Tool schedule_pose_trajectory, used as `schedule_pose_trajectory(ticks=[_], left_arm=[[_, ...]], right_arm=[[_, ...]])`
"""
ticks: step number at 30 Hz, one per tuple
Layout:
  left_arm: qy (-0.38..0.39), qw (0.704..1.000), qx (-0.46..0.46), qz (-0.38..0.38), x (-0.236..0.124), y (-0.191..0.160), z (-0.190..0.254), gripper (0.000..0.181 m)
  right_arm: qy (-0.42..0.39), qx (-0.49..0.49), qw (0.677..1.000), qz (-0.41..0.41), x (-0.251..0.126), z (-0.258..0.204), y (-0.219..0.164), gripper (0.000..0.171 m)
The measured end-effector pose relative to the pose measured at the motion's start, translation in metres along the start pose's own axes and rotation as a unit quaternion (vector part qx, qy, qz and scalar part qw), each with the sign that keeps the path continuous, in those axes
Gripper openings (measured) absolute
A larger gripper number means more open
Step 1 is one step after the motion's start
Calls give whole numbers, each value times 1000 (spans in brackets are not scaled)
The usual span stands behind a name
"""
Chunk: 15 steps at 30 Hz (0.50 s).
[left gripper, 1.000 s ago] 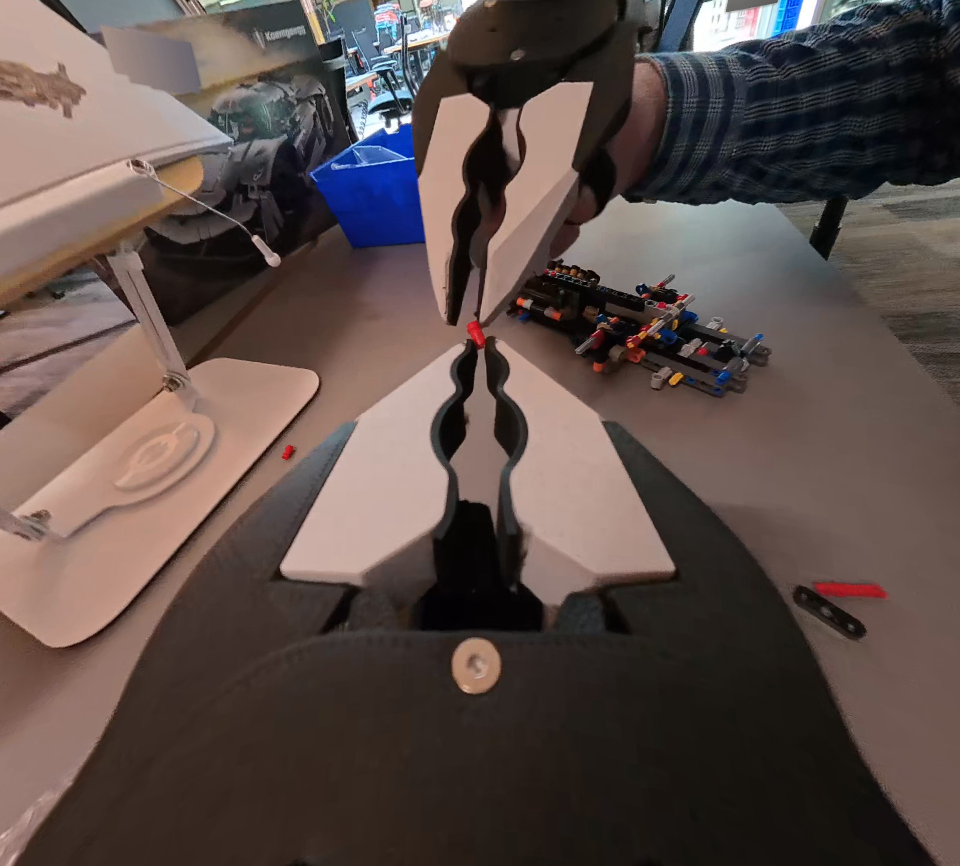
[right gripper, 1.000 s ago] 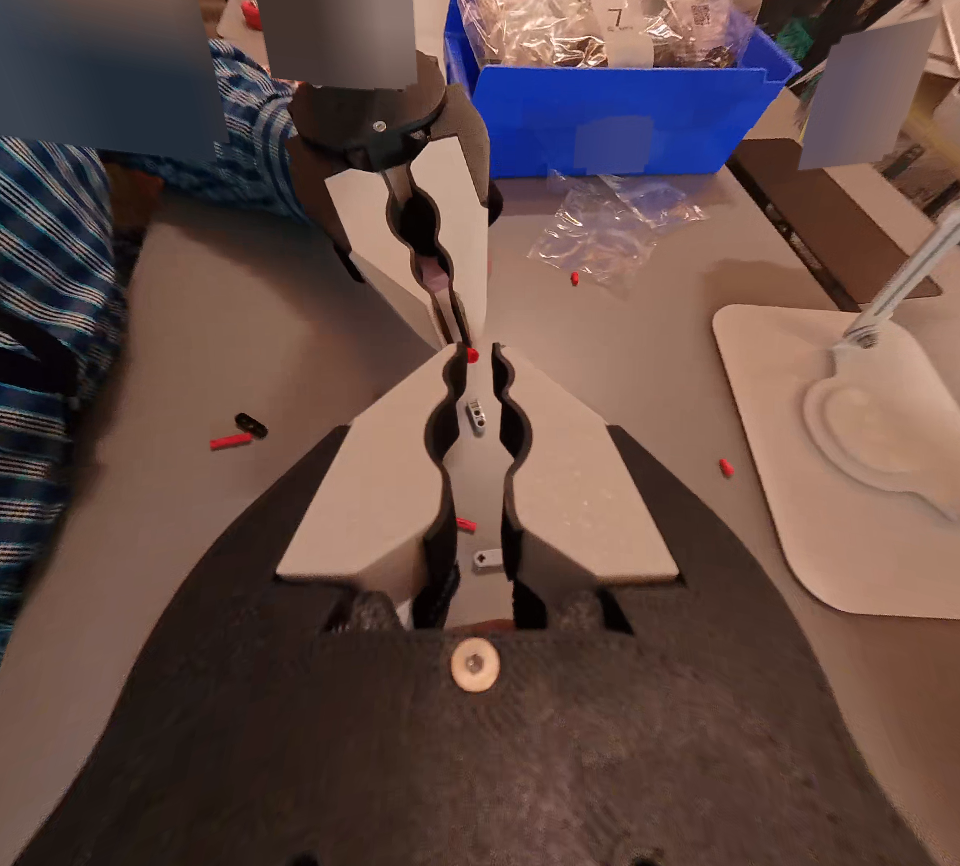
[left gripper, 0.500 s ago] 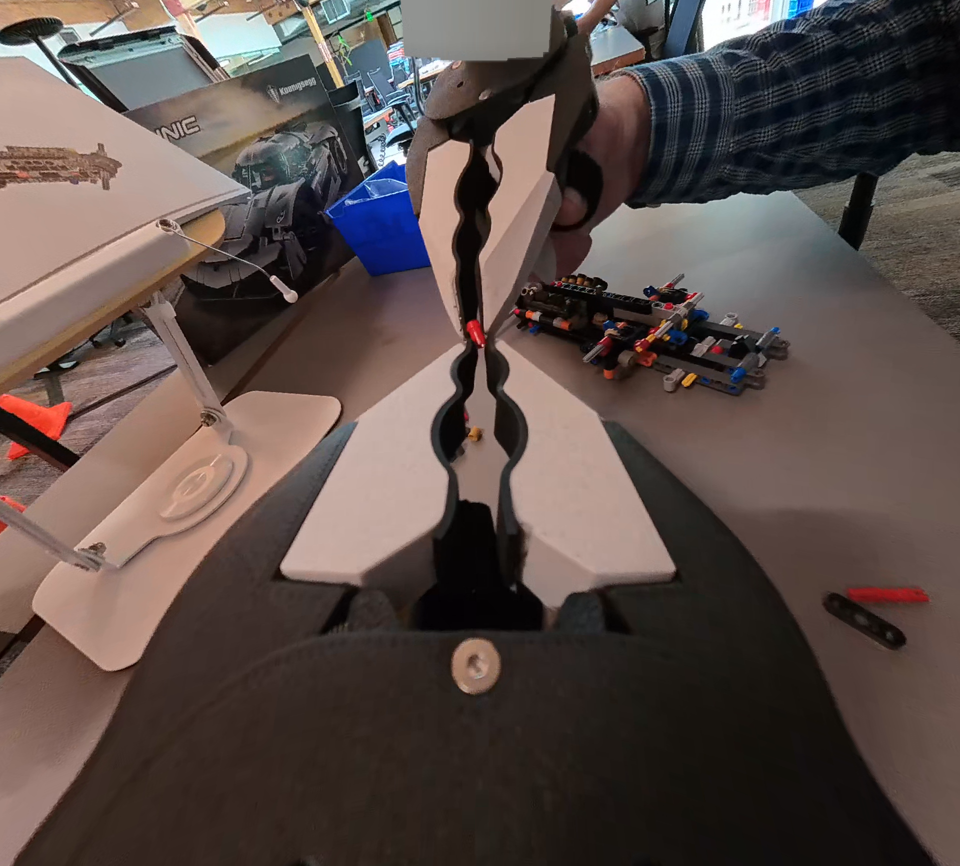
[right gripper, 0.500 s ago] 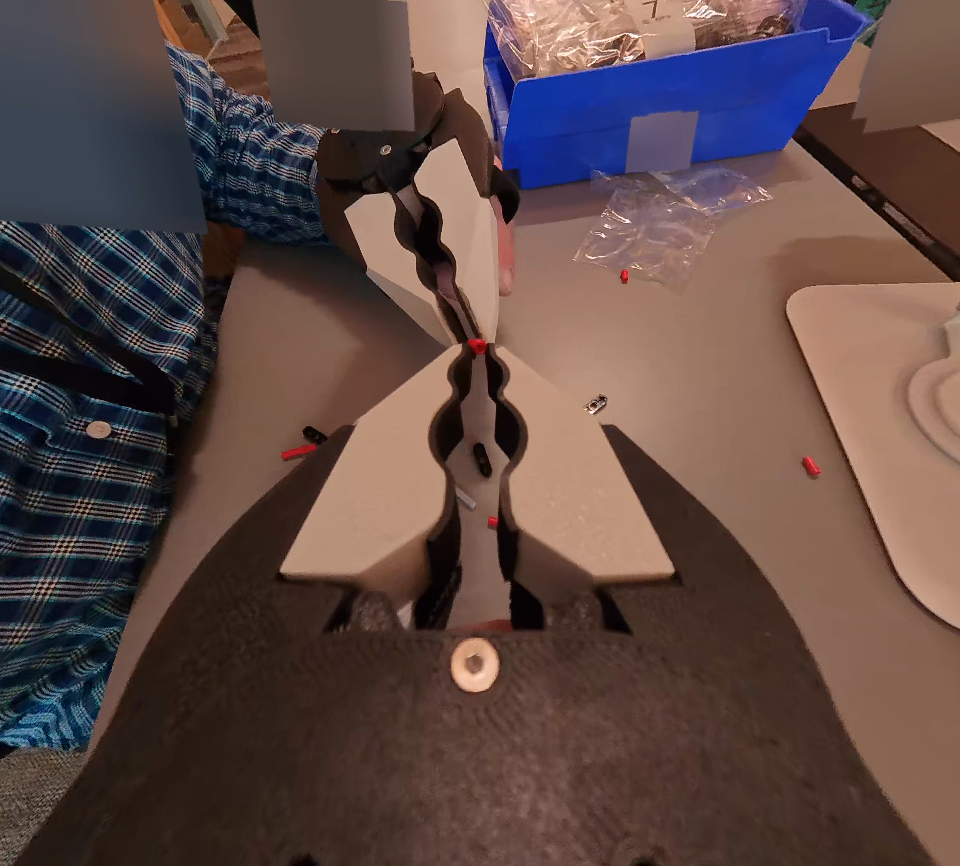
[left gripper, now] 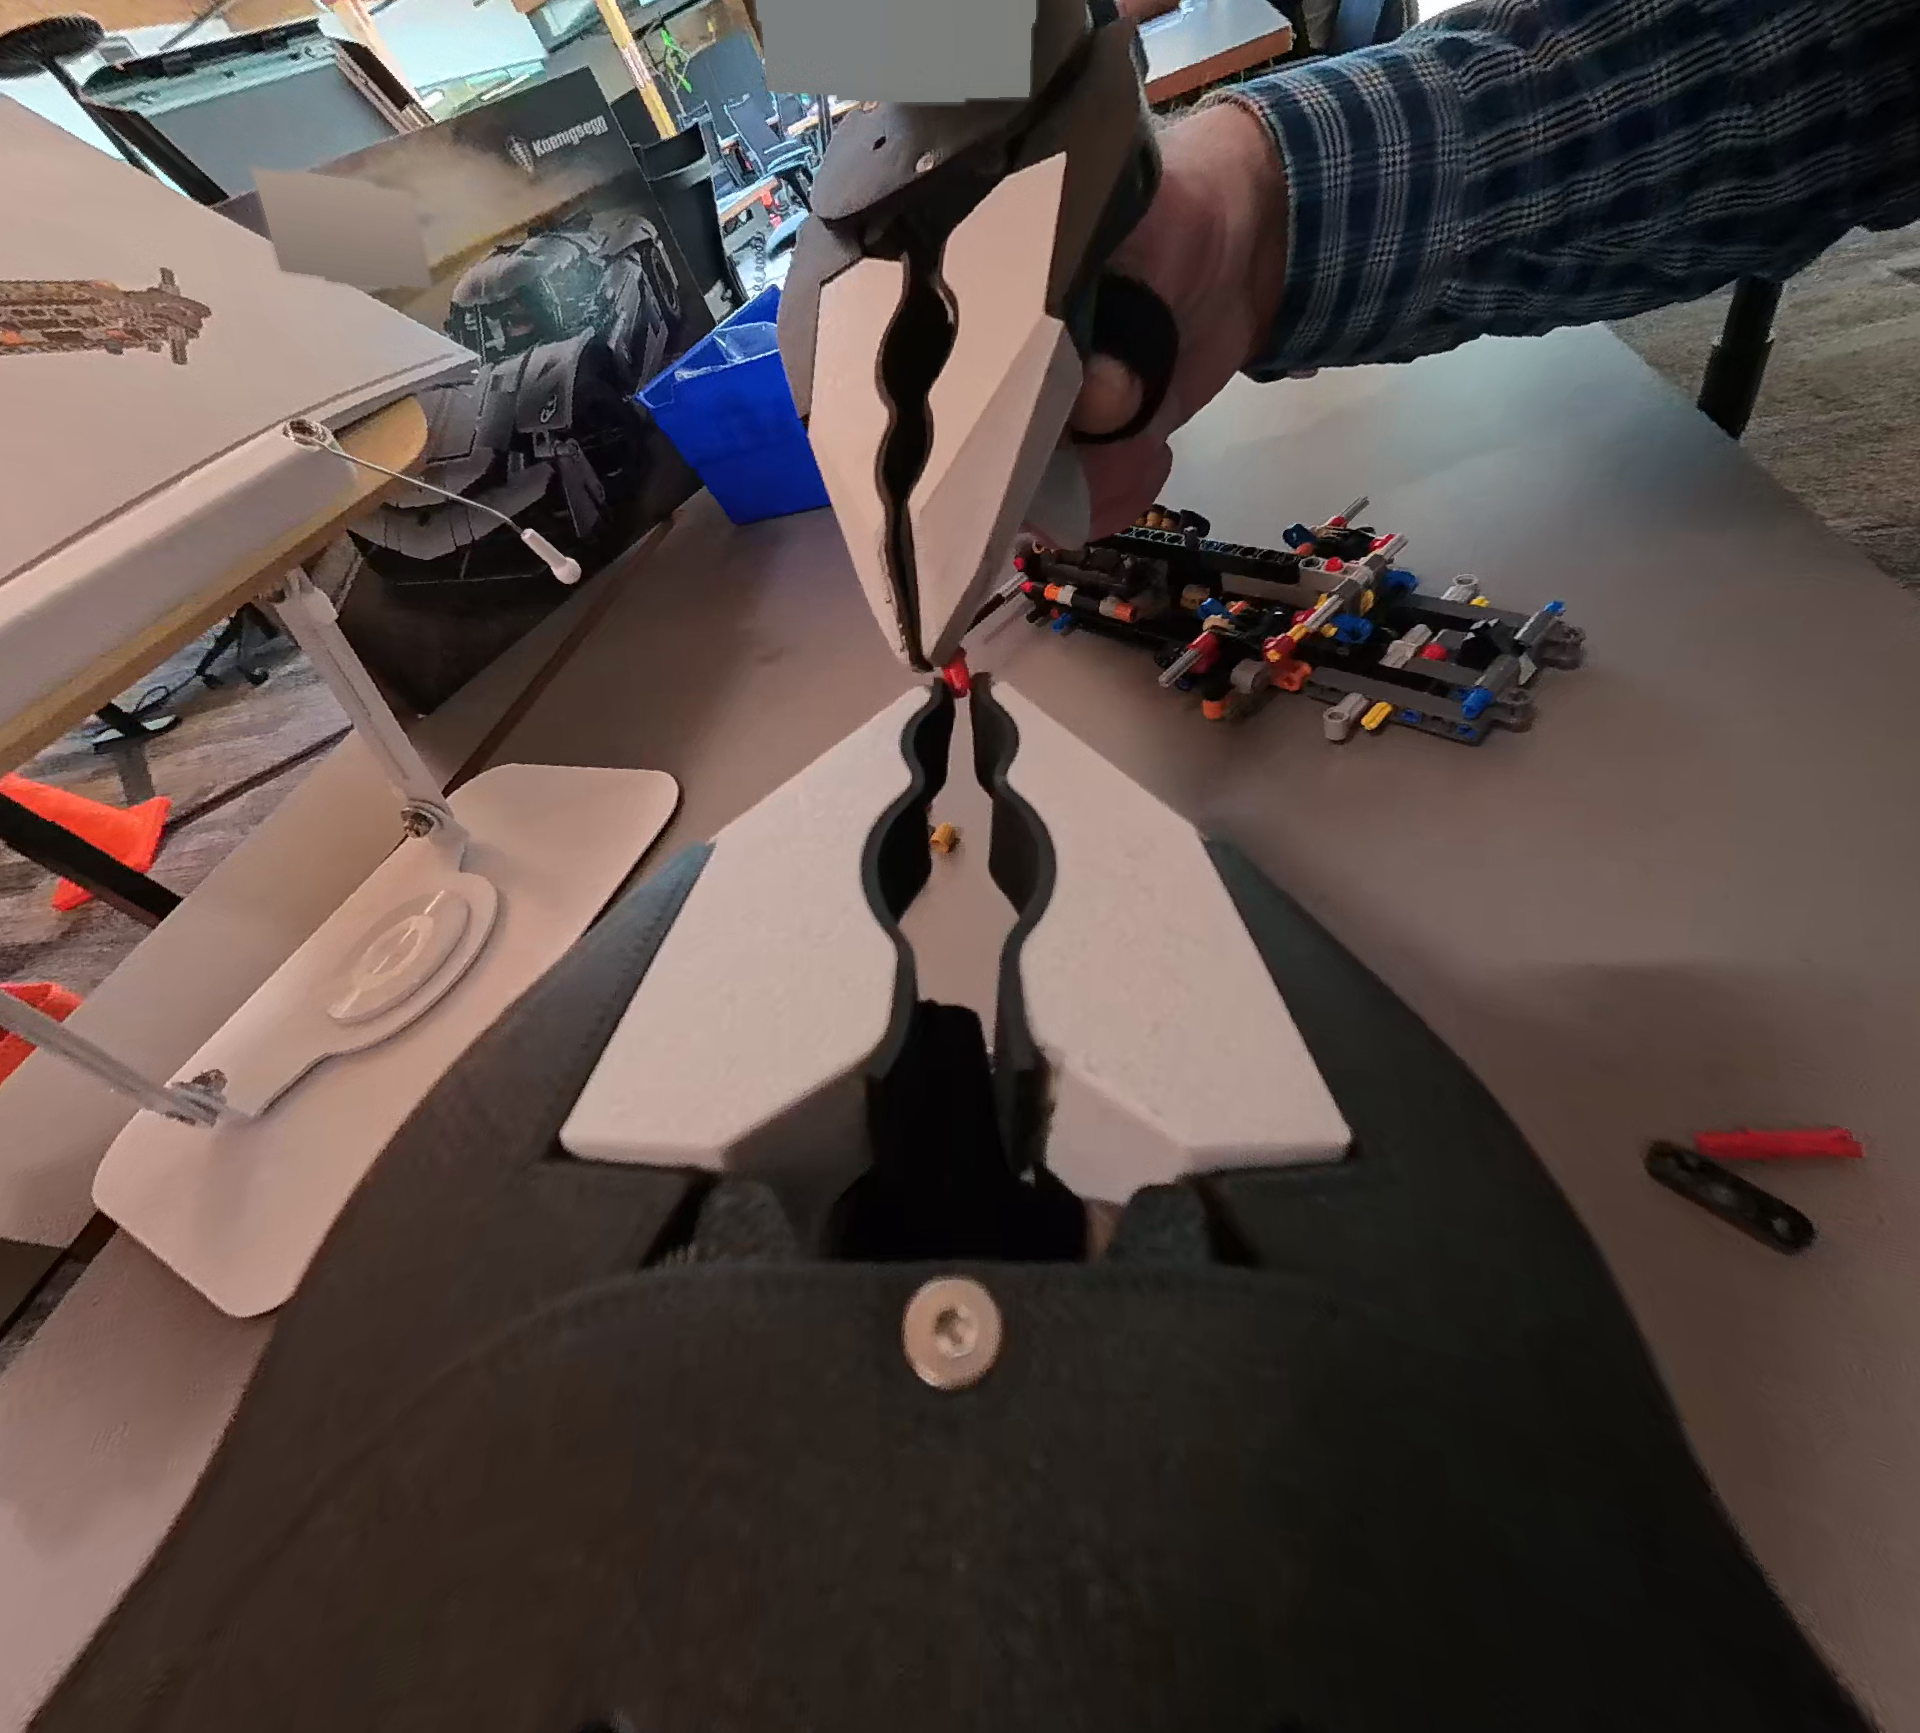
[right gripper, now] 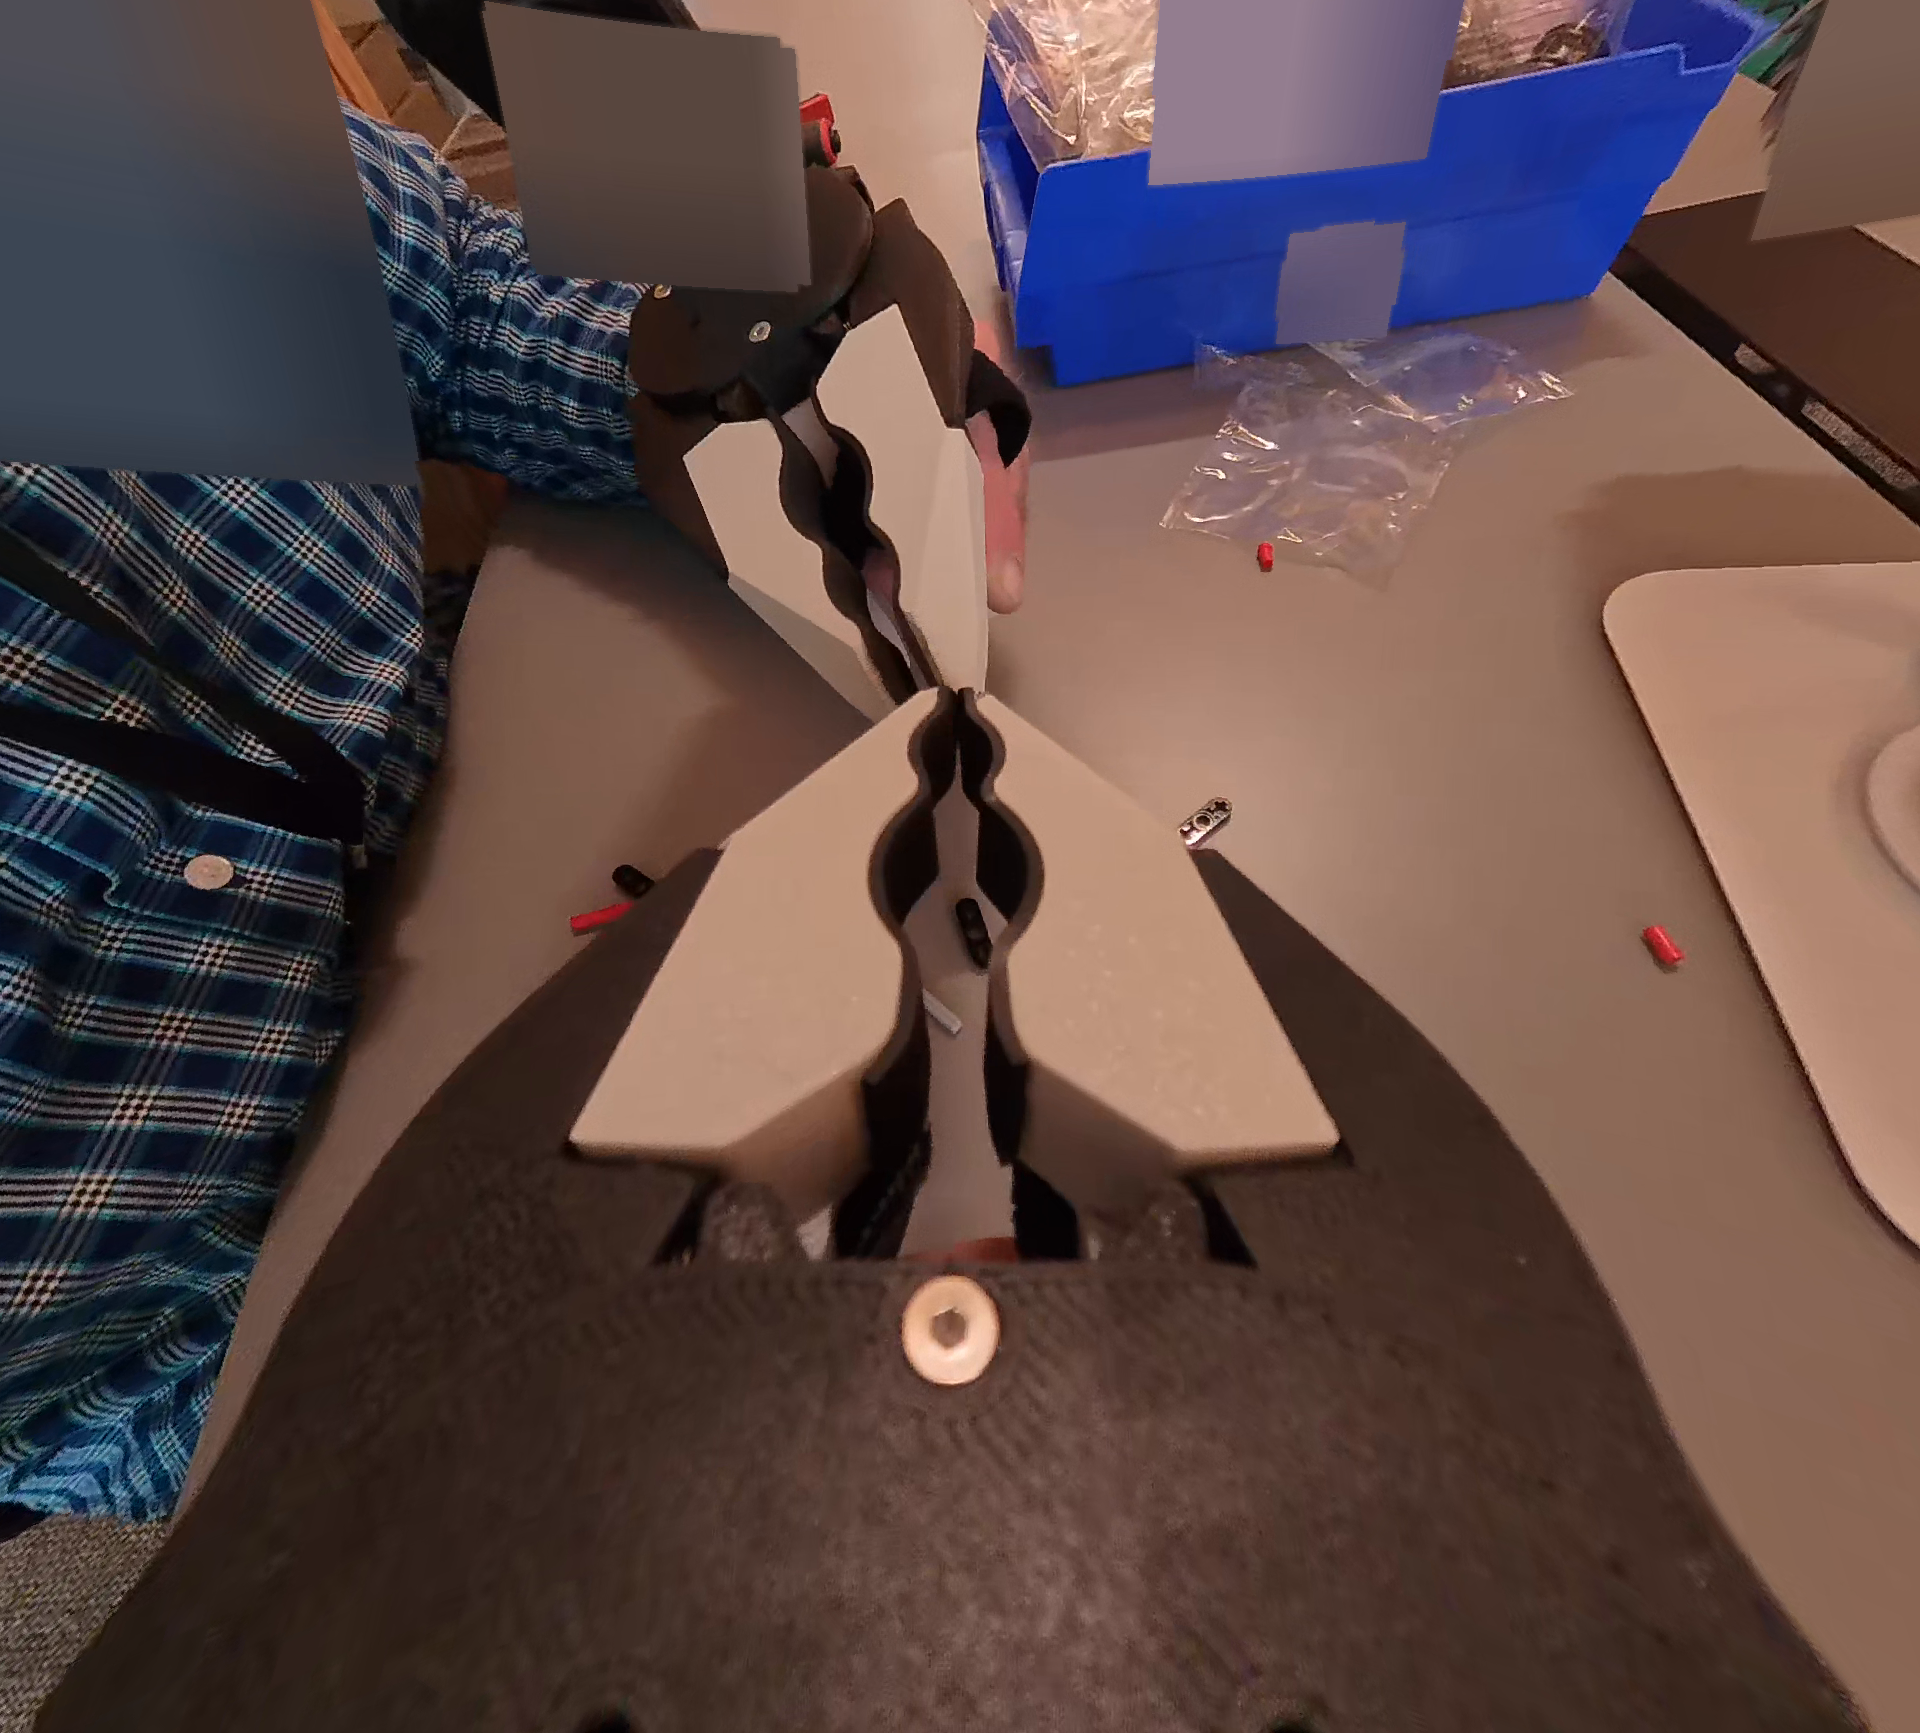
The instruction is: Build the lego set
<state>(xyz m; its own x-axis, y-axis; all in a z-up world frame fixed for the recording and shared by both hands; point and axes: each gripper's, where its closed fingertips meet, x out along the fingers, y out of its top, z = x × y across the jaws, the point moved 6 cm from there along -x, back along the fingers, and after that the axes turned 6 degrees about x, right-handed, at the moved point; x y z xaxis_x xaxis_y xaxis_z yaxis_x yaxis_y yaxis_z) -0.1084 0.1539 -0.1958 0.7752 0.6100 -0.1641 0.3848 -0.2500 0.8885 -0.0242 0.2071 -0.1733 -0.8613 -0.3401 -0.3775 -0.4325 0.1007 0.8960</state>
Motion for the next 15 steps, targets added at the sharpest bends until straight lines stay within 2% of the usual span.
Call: schedule_pose_trajectory(ticks=[9, 15], left_arm=[[9, 1000, 8, 12, -3, 4, -1, 3], [10, 1000, 10, 15, -3, 6, -1, 3]], right_arm=[[9, 3, 1000, -7, -1, -3, 1, 10], [14, 12, 1000, 2, -2, -4, 1, 2]])
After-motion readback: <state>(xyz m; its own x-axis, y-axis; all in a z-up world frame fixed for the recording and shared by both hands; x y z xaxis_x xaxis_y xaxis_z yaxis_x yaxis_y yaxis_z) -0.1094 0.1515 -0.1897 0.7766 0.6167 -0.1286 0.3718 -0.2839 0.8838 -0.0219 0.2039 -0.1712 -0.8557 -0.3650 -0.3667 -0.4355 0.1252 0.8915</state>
